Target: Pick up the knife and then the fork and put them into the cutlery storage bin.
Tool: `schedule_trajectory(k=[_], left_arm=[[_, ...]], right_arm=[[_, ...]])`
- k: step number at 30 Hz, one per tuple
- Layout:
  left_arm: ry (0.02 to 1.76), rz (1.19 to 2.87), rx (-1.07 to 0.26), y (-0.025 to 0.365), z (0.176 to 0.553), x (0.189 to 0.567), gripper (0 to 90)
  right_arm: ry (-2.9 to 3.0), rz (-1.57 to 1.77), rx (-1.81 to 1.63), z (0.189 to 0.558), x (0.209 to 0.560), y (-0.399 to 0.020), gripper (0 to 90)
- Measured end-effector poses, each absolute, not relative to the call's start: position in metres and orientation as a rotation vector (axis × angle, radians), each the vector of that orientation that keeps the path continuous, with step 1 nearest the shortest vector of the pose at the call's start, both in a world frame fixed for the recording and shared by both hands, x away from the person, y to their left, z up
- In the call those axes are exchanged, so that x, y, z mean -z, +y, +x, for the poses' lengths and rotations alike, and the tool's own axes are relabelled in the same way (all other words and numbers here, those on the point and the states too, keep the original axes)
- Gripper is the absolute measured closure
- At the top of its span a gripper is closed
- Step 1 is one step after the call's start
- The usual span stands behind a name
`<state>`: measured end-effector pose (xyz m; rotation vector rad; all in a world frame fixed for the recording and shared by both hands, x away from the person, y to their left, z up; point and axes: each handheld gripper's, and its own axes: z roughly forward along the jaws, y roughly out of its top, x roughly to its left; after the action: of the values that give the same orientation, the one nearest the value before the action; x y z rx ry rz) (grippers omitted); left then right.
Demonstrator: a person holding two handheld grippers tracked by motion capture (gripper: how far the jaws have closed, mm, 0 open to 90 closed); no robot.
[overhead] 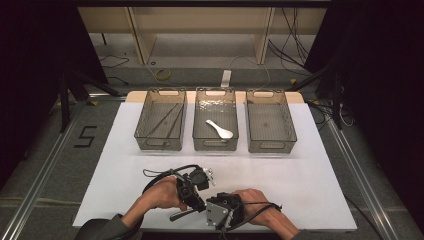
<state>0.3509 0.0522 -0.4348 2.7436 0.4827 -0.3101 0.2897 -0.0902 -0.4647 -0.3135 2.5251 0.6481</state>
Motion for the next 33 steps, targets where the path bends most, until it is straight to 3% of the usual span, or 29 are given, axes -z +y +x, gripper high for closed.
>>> schedule_trajectory(k=[3, 5, 13, 19, 33], left_arm=[[0.479, 2.741, 0.313, 0.051, 0.35, 0.436, 81.4], [0.472, 2.743, 0.328, 0.051, 0.35, 0.436, 79.9], [0.495, 2.701, 0.321, 0.055, 0.353, 0.431, 76.7], [0.572, 2.63, 0.247, 0.068, 0.359, 0.421, 57.9], [0.702, 2.352, -0.041, 0.103, 0.365, 0.396, 33.4]], right_arm=[[2.542, -0.329, -0.645, 0.29, 0.464, -0.091, 79.4], [2.563, -0.329, -0.626, 0.288, 0.466, -0.09, 86.9], [2.543, -0.331, -0.663, 0.294, 0.46, -0.095, 88.4], [2.549, -0.275, -0.649, 0.299, 0.459, -0.101, 88.6], [2.554, 0.016, -0.7, 0.326, 0.451, -0.129, 88.7]])
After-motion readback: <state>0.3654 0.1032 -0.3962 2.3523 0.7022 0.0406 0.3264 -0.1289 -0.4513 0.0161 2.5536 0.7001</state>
